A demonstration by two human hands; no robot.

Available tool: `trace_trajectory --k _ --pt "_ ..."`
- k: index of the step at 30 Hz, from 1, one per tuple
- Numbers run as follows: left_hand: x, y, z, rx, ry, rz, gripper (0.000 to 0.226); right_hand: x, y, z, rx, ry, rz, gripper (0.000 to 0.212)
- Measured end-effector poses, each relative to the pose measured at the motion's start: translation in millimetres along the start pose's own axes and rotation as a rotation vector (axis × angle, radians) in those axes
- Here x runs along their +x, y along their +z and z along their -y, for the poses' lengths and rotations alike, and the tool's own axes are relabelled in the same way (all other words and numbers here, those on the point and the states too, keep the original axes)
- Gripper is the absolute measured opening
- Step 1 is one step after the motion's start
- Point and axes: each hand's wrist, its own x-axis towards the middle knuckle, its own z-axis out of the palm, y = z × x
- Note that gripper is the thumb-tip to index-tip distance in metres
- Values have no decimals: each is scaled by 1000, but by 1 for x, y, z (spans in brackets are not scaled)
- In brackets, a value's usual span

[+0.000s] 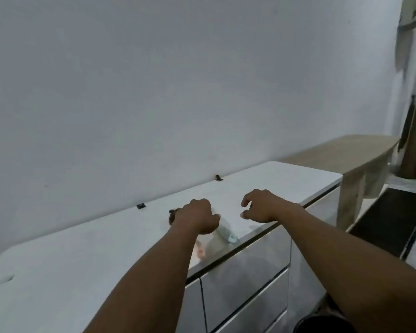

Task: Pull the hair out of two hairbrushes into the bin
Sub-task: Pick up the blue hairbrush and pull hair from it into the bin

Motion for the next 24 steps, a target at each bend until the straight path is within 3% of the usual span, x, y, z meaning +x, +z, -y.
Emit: trace_trajectory --k 7,11,13,18,24 --pt "26 19 -17 88 -70 -34 49 36 12 -17 32 40 35 44" --pt "46 37 -22 111 -142 -38 56 59 26 -28 48 31 47 41" --pt "54 44 -21 72 -163 -53 54 68 33 -31 46 26 59 40" --pt "61 45 -17 -60 -172 -65 22 76 34 -34 58 17 54 38" --pt "51 50 -30 -270 -115 -130 26 52 15 -42 36 21 9 39"
